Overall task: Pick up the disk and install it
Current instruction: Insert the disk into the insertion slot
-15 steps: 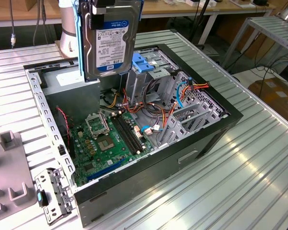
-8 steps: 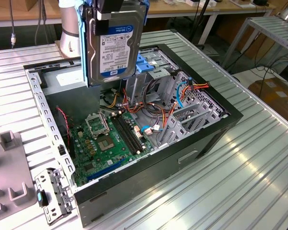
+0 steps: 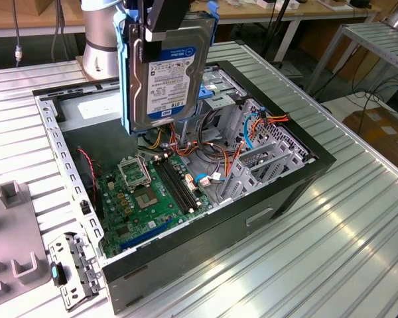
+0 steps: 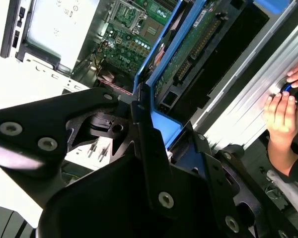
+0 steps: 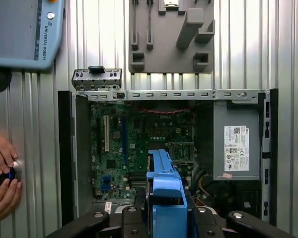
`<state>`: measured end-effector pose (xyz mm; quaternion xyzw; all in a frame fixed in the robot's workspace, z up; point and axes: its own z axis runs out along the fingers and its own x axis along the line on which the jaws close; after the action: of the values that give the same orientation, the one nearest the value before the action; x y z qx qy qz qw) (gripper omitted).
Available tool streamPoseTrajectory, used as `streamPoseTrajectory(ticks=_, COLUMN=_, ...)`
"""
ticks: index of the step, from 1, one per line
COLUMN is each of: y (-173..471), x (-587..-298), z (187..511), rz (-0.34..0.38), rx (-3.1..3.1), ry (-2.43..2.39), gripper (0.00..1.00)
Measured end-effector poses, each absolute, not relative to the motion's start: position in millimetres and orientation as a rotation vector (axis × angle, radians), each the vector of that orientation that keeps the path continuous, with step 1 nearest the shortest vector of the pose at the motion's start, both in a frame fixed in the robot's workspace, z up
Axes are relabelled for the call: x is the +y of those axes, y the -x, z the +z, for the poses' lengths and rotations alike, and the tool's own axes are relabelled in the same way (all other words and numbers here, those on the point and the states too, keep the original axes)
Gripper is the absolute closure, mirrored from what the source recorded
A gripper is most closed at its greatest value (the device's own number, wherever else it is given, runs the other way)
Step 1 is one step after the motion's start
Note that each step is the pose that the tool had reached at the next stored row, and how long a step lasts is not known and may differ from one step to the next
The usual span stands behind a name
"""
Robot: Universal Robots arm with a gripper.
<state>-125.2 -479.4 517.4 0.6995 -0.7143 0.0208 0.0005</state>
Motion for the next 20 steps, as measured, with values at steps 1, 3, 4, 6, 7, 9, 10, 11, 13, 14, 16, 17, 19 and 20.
streamPoseTrajectory(ticks=1, y=125.0, x=-479.7, z=517.3, rz=0.065, rx=-2.243, ry=-2.197, gripper=0.63)
streamPoseTrajectory(ticks=3, y=123.2, x=-480.4, z=517.3, rz=0.065, rx=-2.243, ry=-2.197, gripper=0.63)
streamPoseTrajectory(ticks=4, y=120.9, x=-480.6, z=517.2, rz=0.065, rx=-2.243, ry=-2.197, gripper=0.63)
streamPoseTrajectory(ticks=6, y=117.1, x=-480.6, z=517.1, rz=0.065, rx=-2.243, ry=-2.197, gripper=0.63)
streamPoseTrajectory(ticks=7, y=115.2, x=-480.7, z=517.0, rz=0.065, rx=-2.243, ry=-2.197, gripper=0.63)
streamPoseTrajectory(ticks=9, y=111.4, x=-480.7, z=516.8, rz=0.065, rx=-2.243, ry=-2.197, gripper=0.63)
streamPoseTrajectory(ticks=10, y=109.2, x=-480.7, z=516.7, rz=0.065, rx=-2.243, ry=-2.197, gripper=0.63)
streamPoseTrajectory(ticks=11, y=107.6, x=-480.7, z=516.6, rz=0.065, rx=-2.243, ry=-2.197, gripper=0.63)
streamPoseTrajectory(ticks=13, y=99.3, x=-480.7, z=516.4, rz=0.065, rx=-2.243, ry=-2.197, gripper=0.63)
streamPoseTrajectory(ticks=14, y=97.2, x=-480.7, z=516.3, rz=0.065, rx=-2.243, ry=-2.197, gripper=0.63)
streamPoseTrajectory(ticks=16, y=91.4, x=-480.7, z=516.2, rz=0.065, rx=-2.243, ry=-2.197, gripper=0.63)
streamPoseTrajectory(ticks=17, y=89.1, x=-480.7, z=516.1, rz=0.065, rx=-2.243, ry=-2.197, gripper=0.63)
streamPoseTrajectory(ticks=19, y=82.8, x=-480.7, z=516.1, rz=0.065, rx=-2.243, ry=-2.197, gripper=0.63)
streamPoseTrajectory(ticks=20, y=79.0, x=-480.7, z=516.0, rz=0.065, rx=-2.243, ry=-2.197, gripper=0.63)
